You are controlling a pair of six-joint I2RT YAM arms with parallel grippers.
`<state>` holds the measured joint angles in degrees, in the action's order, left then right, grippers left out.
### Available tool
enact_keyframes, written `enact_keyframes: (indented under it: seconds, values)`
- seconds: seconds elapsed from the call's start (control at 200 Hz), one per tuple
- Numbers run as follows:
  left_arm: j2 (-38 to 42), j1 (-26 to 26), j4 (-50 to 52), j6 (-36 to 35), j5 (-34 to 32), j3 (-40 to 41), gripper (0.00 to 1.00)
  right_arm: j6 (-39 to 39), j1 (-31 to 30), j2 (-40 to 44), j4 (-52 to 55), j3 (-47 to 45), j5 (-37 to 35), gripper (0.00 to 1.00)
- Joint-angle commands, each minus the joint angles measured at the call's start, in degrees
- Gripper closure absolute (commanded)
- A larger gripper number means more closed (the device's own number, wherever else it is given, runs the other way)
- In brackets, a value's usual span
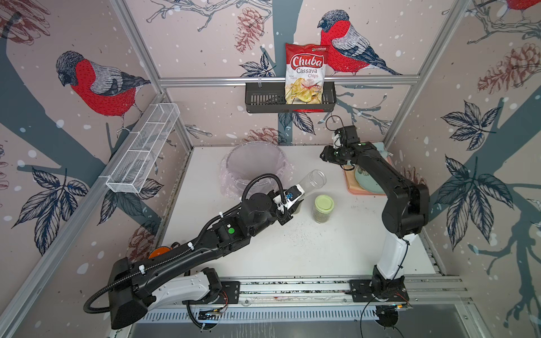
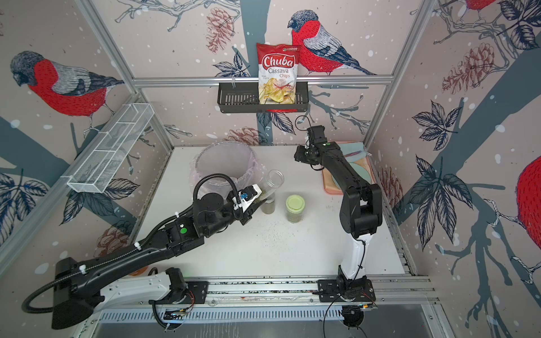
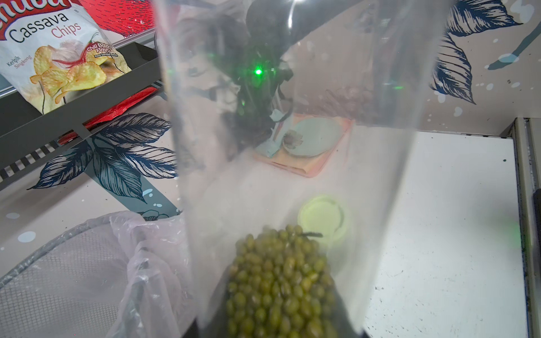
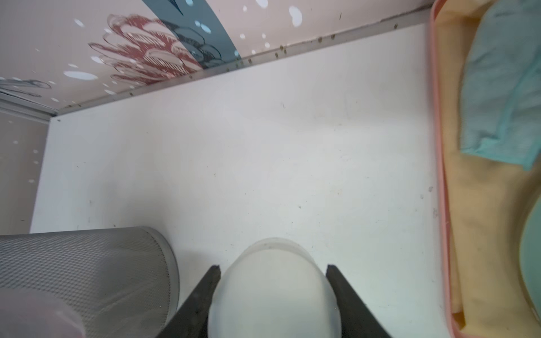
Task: Empty moldy mung beans from jars
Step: Place the lid at the center of the board.
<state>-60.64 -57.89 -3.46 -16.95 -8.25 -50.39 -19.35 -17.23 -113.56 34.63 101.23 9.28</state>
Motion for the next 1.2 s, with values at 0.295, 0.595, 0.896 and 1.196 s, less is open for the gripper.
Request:
enact_keyframes:
  seconds: [0.295, 0.595, 0.896, 1.196]
  values:
    - [-0.5, 0.0, -2.9, 0.1, 0.7, -0.3, 0.79, 1.3, -1.6, -13.8, 7.5, 11.0, -4.2, 0.52]
    - [-1.2, 0.0, -3.2, 0.3, 1.1, -0.3, 0.79, 2.0, -3.0, -20.1, 10.9, 15.4, -6.0, 0.48]
    - [-0.6, 0.0, -3.3, 0.1, 0.8, -0.1, 0.76, 2.4, -3.9, -23.1, 13.7, 16.7, -7.7, 0.40]
    - [0.2, 0.0, -3.1, 0.0, 0.5, 0.0, 0.76, 2.2, -4.6, -22.7, 14.8, 16.5, -8.4, 0.27]
